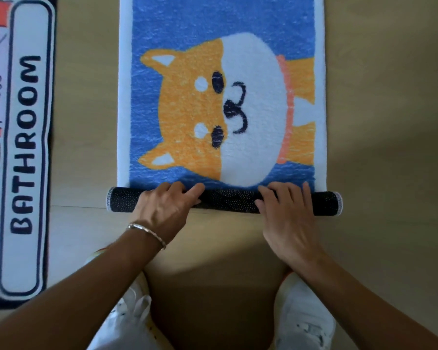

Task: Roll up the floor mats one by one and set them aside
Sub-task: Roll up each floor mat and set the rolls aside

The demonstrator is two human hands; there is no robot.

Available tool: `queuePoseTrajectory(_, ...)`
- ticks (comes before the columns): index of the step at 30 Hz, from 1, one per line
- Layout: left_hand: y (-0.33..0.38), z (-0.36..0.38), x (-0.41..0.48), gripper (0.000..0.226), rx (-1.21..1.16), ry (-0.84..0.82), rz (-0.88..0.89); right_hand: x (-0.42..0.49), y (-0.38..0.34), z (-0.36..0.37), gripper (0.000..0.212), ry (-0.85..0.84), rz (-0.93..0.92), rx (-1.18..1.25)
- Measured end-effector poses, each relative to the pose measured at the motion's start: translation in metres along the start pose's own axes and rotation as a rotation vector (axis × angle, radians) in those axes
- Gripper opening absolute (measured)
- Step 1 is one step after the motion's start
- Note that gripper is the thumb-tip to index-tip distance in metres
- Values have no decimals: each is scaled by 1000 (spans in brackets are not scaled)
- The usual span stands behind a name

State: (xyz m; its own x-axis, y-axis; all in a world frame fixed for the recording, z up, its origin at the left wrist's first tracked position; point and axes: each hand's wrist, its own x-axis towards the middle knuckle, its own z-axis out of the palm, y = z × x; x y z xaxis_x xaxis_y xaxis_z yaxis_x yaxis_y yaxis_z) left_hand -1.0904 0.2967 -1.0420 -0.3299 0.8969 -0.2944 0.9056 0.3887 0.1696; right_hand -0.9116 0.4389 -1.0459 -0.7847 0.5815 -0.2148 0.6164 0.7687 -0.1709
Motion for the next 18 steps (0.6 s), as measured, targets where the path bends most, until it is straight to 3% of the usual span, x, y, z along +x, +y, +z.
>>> queuePoseTrajectory(6, -5, 3, 7, 18, -45, 34, -36, 1, 2, -1, 43, -137, -96, 9)
queuePoseTrajectory(11, 14, 4, 7, 52, 14, 206, -65, 29, 6, -11, 44, -214, -101, 134)
queuePoseTrajectory(15, 30, 9, -3, 64, 88, 113, 60, 48, 9, -20, 39, -354, -52, 189)
queuePoseTrajectory(18, 26, 12, -2, 64, 96, 29, 48, 44, 1, -20, 35, -221, -83, 106)
